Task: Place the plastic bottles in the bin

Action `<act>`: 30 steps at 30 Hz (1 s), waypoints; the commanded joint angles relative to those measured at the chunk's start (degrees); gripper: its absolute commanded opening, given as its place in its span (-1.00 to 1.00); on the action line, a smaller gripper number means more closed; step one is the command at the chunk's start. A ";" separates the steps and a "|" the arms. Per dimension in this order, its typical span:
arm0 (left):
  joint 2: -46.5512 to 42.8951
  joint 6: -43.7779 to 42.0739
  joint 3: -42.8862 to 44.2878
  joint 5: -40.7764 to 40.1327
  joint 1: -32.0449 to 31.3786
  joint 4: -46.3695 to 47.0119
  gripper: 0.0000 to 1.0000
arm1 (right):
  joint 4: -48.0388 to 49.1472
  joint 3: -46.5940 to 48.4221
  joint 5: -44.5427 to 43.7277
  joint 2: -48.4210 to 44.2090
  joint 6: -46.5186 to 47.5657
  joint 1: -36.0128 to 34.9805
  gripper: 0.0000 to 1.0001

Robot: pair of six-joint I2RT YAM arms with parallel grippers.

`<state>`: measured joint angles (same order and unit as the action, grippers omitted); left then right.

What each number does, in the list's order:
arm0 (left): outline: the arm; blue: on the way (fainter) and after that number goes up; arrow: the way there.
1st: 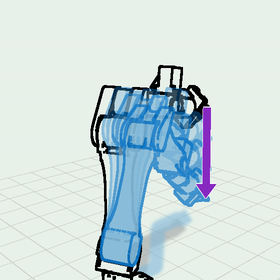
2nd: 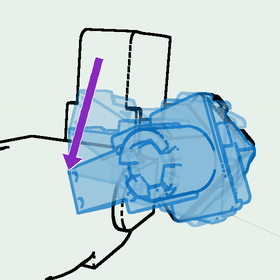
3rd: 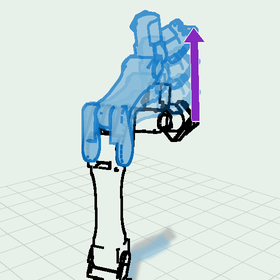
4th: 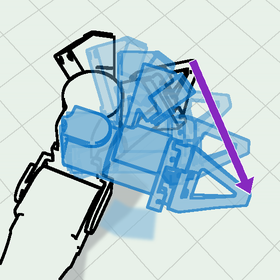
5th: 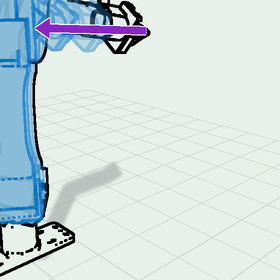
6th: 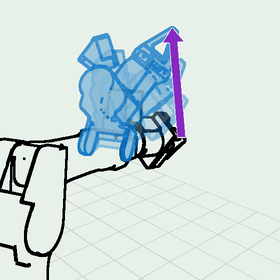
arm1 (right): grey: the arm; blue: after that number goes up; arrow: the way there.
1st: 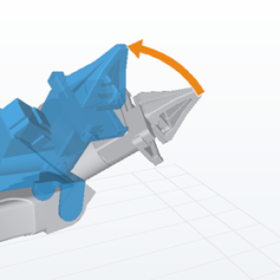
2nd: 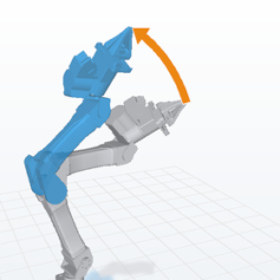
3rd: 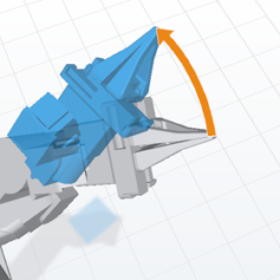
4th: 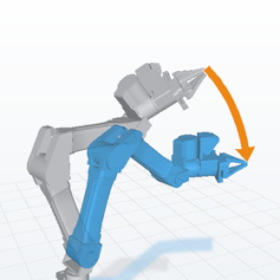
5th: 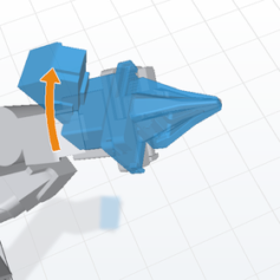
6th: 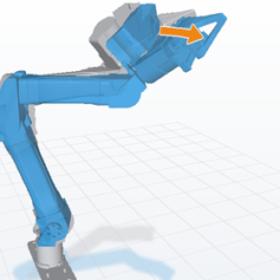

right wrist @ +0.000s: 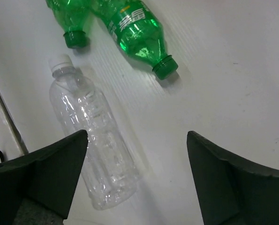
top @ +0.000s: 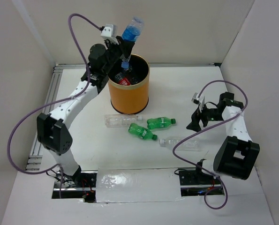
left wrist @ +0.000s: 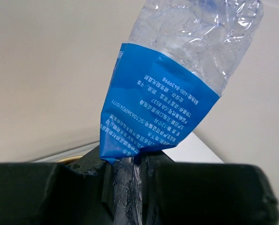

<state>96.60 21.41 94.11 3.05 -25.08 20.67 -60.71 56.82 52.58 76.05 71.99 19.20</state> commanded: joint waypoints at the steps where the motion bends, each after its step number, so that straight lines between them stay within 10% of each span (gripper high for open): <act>1: 5.08 1.98 5.03 0.04 0.47 0.97 -0.84 | -3.89 -1.61 -0.45 -1.43 6.32 -1.53 0.90; 4: 7.20 0.66 2.94 -1.63 0.47 0.25 -0.62 | -1.96 -3.03 -2.21 -3.01 6.32 -4.78 1.00; 6: 7.20 -0.49 1.35 -2.17 0.47 0.25 0.00 | -0.91 -5.65 -5.01 -3.63 6.32 -9.76 1.00; 11: 10.36 -3.82 5.90 -1.82 1.00 -6.06 0.26 | 5.94 -11.28 -12.66 -5.21 4.48 -19.10 1.00; 15: 6.87 -8.47 6.62 -1.82 0.38 -7.48 0.99 | 11.65 -14.18 -16.79 -4.68 0.28 -24.29 1.00; 21: -6.31 -16.48 -2.15 -10.93 -5.41 -15.02 0.99 | 30.88 -20.43 -27.43 -1.70 -7.74 -29.48 0.95; 26: -24.49 -11.25 -21.20 -14.91 -7.61 -19.78 0.95 | 27.15 -20.26 -26.13 -1.77 -5.02 -29.48 -0.03; 28: -34.08 -3.79 -32.54 -14.83 -6.57 -20.66 0.73 | 19.08 -18.77 -22.37 -5.98 -1.08 -29.48 -0.26; 30: -44.58 4.81 -44.27 -13.26 -4.38 -22.33 0.03 | 5.18 -11.16 -16.58 -13.59 2.70 -28.17 -0.50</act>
<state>61.30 13.93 62.46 -9.15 -32.53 0.95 -39.86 37.26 28.71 71.50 68.97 -9.80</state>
